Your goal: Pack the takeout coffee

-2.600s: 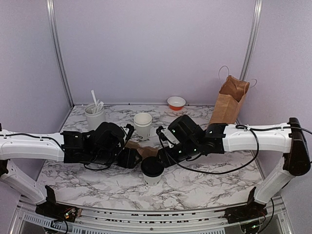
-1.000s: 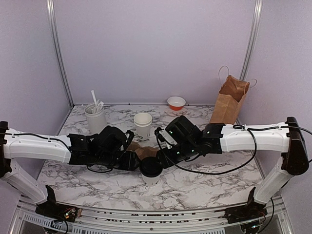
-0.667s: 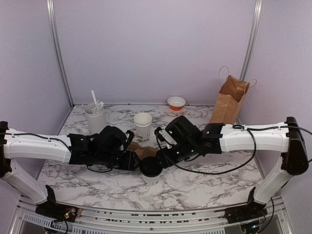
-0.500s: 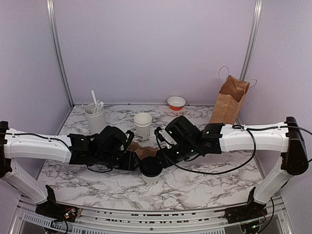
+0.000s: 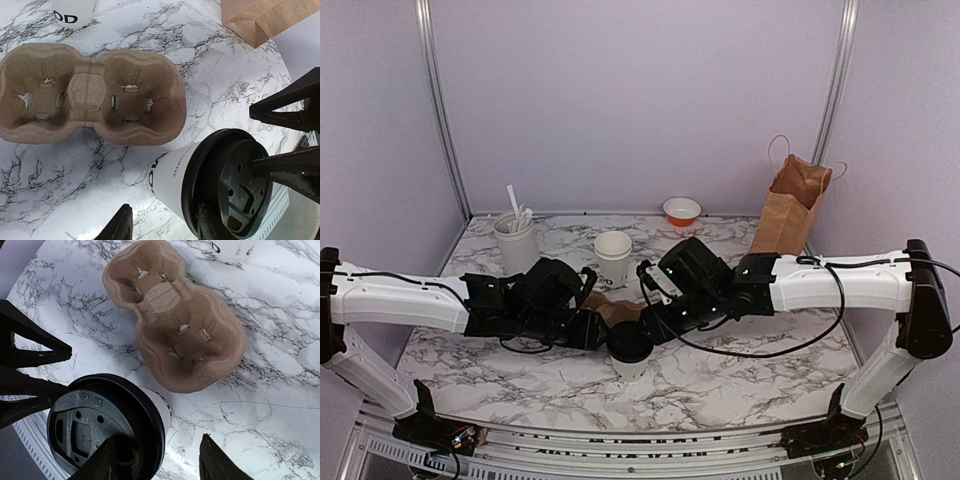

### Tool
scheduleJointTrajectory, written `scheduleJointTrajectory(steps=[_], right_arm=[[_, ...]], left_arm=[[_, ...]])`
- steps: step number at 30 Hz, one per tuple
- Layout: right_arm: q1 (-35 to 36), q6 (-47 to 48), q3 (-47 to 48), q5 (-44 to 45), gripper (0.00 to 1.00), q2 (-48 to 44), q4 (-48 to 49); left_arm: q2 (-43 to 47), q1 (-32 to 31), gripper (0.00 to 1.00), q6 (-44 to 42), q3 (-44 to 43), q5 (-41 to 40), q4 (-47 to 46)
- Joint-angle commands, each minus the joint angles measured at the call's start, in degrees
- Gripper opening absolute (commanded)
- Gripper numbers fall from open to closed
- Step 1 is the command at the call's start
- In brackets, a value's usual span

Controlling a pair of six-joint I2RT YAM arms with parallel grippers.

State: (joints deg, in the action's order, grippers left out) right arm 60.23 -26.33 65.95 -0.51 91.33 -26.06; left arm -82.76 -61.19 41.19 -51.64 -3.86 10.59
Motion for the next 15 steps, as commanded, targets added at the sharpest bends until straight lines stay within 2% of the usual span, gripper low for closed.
scheduleJointTrajectory(steps=[1,15], right_arm=[[0.55,0.3,-0.57,-0.1,0.54,1.88,-0.39],[0.7,-0.54,-2.67,-0.11,0.54,1.35,0.66]], left_arm=[[-3.08,-0.06,0.44,-1.18,0.03,1.21,3.51],[-6.51,-0.23,0.43,-0.06,3.41,0.71,3.92]])
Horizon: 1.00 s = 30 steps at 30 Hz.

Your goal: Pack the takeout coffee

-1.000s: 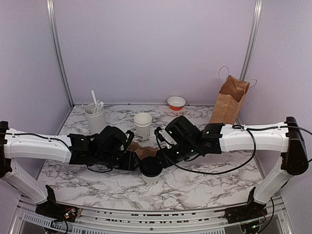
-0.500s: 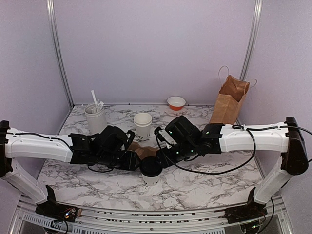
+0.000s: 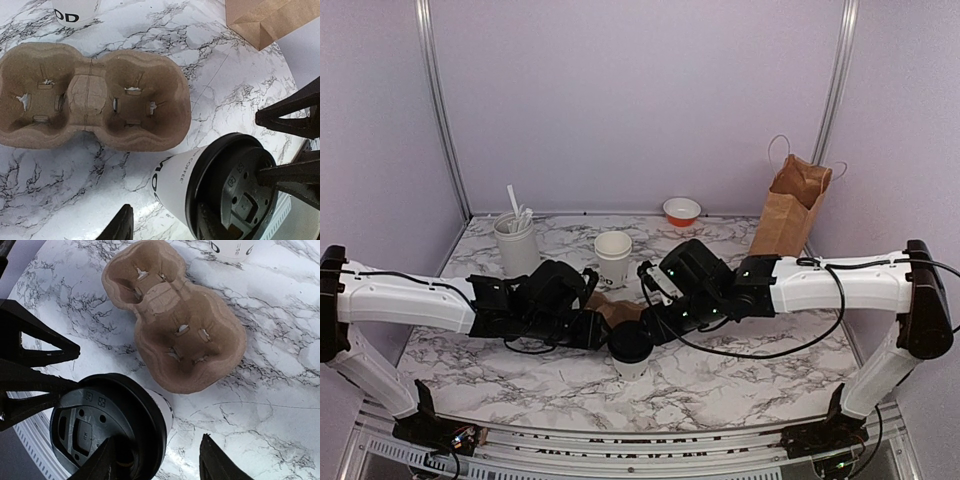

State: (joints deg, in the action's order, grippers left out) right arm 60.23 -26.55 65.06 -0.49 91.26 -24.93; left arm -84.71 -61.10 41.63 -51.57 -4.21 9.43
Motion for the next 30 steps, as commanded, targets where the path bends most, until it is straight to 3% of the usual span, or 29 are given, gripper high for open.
scheduleJointTrajectory(steps=[1,7,19,30], right_arm=[[0.68,-0.43,-1.89,-0.2,0.54,1.38,-0.4],[0.73,-0.78,-2.17,-0.08,0.54,1.08,-0.29],[0.69,-1.99,1.14,2.59,0.54,-1.06,-2.27],[0.74,-2.37,3.67,3.42,0.54,-1.4,-2.45]], left_arm=[[-4.77,-0.38,0.43,-0.43,3.52,0.98,5.02],[-4.28,-0.35,0.42,-0.89,2.69,0.6,4.98],[-0.67,-0.4,0.45,-5.31,-8.28,-3.22,10.11],[0.79,-0.28,0.48,-6.45,-10.5,-3.08,10.83]])
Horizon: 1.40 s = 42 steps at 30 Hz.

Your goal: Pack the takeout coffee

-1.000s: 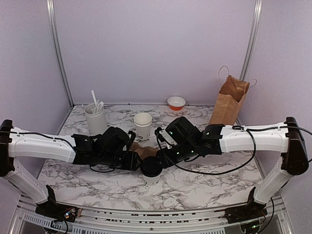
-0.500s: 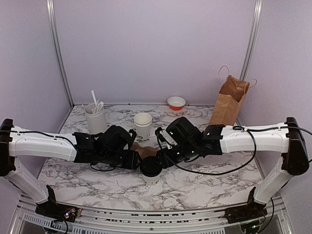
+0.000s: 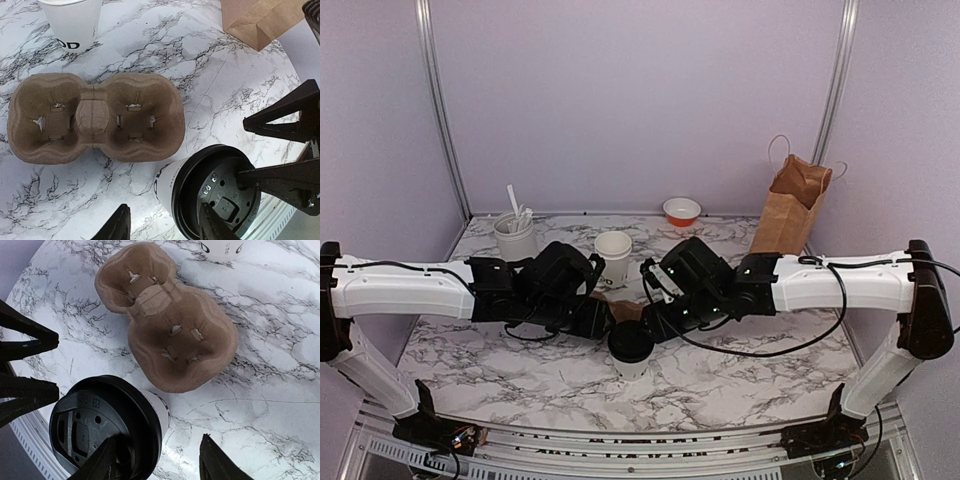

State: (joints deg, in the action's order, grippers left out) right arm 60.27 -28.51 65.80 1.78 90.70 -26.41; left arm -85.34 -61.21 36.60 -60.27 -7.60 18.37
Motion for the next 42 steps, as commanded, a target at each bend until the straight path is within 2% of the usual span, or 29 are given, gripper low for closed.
scheduleJointTrajectory(steps=[1,9,15,22,31,42], right_arm=[[0.7,-0.4,3.19,1.11,0.54,-0.87,-0.95],[0.64,-0.94,2.77,1.3,0.54,-2.98,-0.54],[0.85,-0.12,-1.3,-0.33,0.54,-6.76,0.91],[5.84,2.3,-5.98,3.57,0.55,-11.21,3.1],[11.63,8.18,-8.23,12.98,0.61,-9.64,8.33],[12.4,11.54,-9.39,18.45,0.74,-5.92,12.35]], left_arm=[[1.19,-0.16,0.48,-1.8,-2.0,0.77,1.89],[-0.67,-0.39,0.5,-2.95,-3.28,2.9,1.8],[-2.18,-0.49,0.5,-4.07,-4.62,3.87,1.93],[-5.0,-0.48,0.5,-4.65,-5.03,3.82,1.86],[-5.91,-0.47,0.5,-4.37,-4.54,3.64,1.87],[-5.86,-0.48,0.5,-4.0,-3.59,3.52,1.83]])
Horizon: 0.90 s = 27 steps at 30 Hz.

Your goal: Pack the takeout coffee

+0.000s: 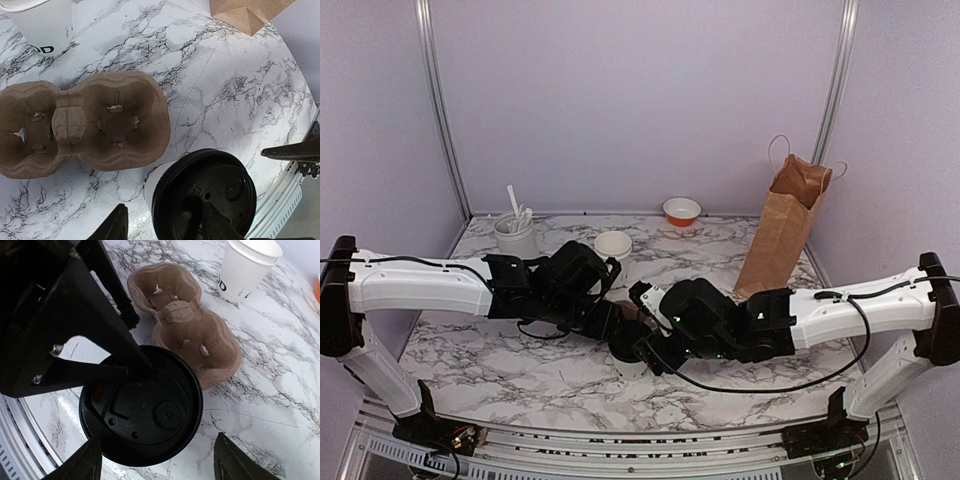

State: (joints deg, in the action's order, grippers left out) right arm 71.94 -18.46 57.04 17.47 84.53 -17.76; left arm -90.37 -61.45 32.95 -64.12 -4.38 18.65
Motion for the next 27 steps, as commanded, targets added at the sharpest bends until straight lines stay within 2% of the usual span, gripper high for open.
scheduleJointTrajectory(steps=[1,19,27], right_arm=[[0.72,1.56,-0.99,2.62,0.75,0.32,4.1],[1.23,-0.44,-2.29,4.52,0.79,4.67,4.23],[0.88,-6.08,-1.92,1.61,0.8,1.05,3.34]], left_arm=[[-0.85,-0.25,0.5,-0.4,0.27,0.33,1.48],[-1.1,-0.17,0.5,-0.56,0.48,0.55,1.31],[0.0,-0.2,0.5,-0.36,0.05,0.73,1.3]])
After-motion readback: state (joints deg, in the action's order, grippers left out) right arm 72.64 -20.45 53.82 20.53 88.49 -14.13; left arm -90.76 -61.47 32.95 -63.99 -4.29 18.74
